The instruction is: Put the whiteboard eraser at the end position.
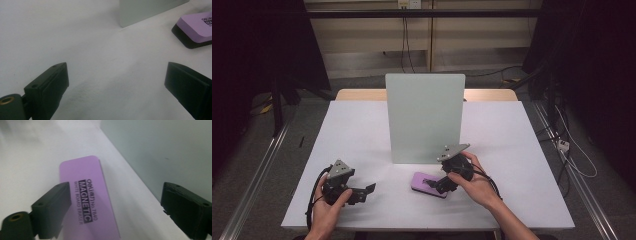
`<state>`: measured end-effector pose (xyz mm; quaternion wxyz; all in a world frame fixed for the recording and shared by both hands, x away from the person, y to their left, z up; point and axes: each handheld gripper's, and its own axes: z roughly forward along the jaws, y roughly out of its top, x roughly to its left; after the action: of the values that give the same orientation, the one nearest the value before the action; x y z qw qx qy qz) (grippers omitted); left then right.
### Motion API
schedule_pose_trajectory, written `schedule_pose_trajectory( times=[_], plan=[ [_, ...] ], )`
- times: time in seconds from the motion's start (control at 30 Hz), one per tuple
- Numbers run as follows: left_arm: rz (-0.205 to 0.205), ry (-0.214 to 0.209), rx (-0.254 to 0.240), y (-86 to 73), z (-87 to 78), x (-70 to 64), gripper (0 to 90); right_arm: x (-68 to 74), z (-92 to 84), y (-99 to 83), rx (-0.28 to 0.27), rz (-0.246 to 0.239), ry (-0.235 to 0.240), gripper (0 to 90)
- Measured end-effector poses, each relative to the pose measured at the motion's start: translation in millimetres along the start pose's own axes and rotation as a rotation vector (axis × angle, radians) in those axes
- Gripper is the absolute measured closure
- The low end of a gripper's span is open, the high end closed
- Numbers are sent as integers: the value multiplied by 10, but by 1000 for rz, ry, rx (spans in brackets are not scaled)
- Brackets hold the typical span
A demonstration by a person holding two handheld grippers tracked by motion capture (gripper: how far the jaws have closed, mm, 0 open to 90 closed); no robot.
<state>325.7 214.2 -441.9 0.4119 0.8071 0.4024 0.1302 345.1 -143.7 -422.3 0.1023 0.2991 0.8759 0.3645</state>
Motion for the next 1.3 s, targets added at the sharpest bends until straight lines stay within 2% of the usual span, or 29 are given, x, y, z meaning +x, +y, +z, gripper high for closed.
schedule_pose_trajectory(
  times=[0.07,0.13,0.23,0.33,0.47,0.53,0.73,0.8,0.87,1.07,1.17,1.23,1.3],
  plan=[
    [0,3,0,1,-3,0,56,-20,-39,-21,-11,25,-17,97],
    [8,5,5,1,-11,10,56,-39,-100,-42,-46,42,-23,95],
    [-10,25,-2,2,-12,8,64,-64,-202,-81,-81,58,-49,112],
    [-17,23,-18,2,-18,5,64,-89,-283,-140,-109,81,-68,98],
    [-12,23,-34,11,-33,6,63,-118,-368,-239,-145,133,-112,97],
    [-13,20,-45,19,-44,1,63,-128,-401,-291,-150,166,-129,66],
    [-11,21,-74,27,-64,-15,64,-154,-529,-400,-194,219,-192,59],
    [-9,25,-72,28,-75,-11,63,-166,-564,-447,-218,237,-232,57],
    [-10,28,-78,26,-80,-8,63,-179,-596,-504,-236,260,-252,57],
    [-14,23,-94,26,-87,-21,64,-169,-656,-702,-257,300,-327,61],
    [-12,25,-97,26,-102,-24,63,-176,-703,-814,-259,316,-344,65],
    [-10,24,-98,24,-104,-27,64,-191,-749,-881,-255,330,-331,63],
    [-11,25,-102,18,-108,-32,63,-207,-789,-939,-251,327,-357,66]
  ],
)
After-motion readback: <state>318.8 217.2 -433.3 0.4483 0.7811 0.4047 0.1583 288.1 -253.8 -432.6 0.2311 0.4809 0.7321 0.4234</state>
